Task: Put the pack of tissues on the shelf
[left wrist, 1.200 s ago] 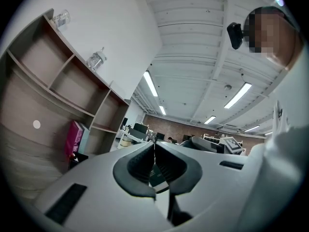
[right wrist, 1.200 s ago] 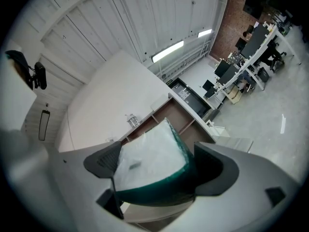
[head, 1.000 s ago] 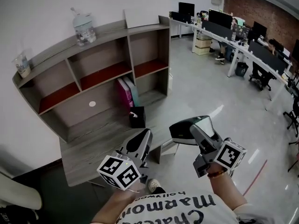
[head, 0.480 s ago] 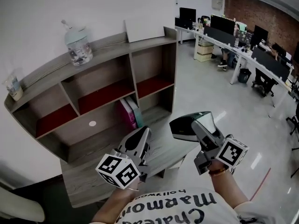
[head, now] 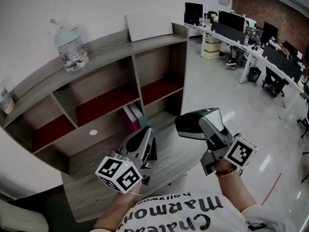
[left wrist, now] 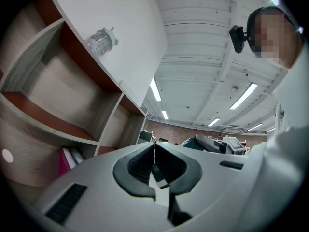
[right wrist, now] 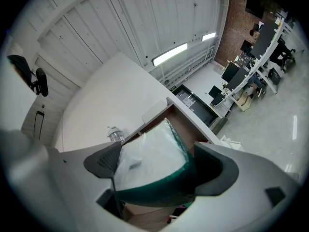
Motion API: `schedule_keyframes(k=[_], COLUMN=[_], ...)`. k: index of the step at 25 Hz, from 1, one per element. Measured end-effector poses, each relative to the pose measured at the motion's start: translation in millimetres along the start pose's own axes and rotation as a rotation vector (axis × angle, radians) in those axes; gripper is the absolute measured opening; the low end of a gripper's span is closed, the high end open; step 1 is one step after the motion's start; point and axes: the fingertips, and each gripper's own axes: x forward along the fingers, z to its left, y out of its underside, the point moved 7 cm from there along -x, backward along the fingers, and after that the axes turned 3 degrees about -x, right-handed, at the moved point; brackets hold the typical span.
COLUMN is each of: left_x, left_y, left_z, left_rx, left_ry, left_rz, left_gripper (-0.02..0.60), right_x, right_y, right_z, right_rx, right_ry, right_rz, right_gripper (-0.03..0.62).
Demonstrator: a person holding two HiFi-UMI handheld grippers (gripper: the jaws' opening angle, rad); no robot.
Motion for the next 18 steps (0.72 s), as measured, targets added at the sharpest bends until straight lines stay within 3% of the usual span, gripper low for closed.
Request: schedule_keyframes(k=[10,18], left_x=[-21,-35], left_y=[7,-1], left_z=[31,47], left_rx=[-0.048,-0.035], left_ry=[-0.101,-0.2], left_rz=[0.003,-0.029], left_gripper=[0.018,0.018], right_x=[35,80], right_y=[1,-9], right_z=[-13,-25], right_rx=[-0.03,-0.041], right_ry=[0.006,-0.021], right_rz=[0.025,0.004], right_gripper=[0.477,0.477])
